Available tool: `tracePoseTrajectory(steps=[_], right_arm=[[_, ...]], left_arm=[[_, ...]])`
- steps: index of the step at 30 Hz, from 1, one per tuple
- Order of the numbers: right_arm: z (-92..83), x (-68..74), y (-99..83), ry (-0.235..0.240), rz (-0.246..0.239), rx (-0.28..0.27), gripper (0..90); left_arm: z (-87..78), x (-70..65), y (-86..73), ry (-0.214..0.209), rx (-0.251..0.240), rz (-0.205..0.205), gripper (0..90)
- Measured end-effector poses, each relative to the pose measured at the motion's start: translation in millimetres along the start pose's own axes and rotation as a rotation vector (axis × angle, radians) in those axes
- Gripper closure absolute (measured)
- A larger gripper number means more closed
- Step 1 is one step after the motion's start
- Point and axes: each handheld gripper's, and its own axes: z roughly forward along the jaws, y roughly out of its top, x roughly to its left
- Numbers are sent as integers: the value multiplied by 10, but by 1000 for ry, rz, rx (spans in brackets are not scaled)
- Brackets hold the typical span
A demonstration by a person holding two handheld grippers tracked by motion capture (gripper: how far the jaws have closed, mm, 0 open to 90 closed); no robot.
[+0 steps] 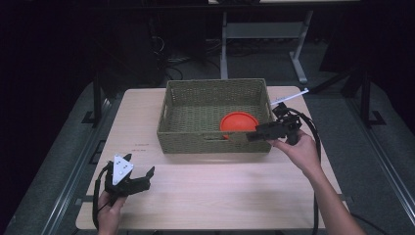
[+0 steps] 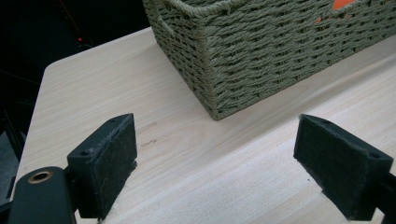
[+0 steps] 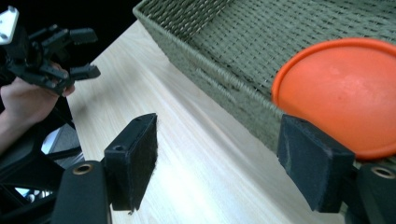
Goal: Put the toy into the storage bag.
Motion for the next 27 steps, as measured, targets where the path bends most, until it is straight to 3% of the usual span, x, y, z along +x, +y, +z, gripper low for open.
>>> tracePoseTrajectory(steps=[17, 27], right_arm=[[-76, 24, -434, 16, -14, -14, 284], [-65, -38, -844, 24, -10, -44, 271]], left_arm=[[-1, -13, -1, -1, -3, -4, 128], [16, -24, 1, -4, -5, 2, 128]])
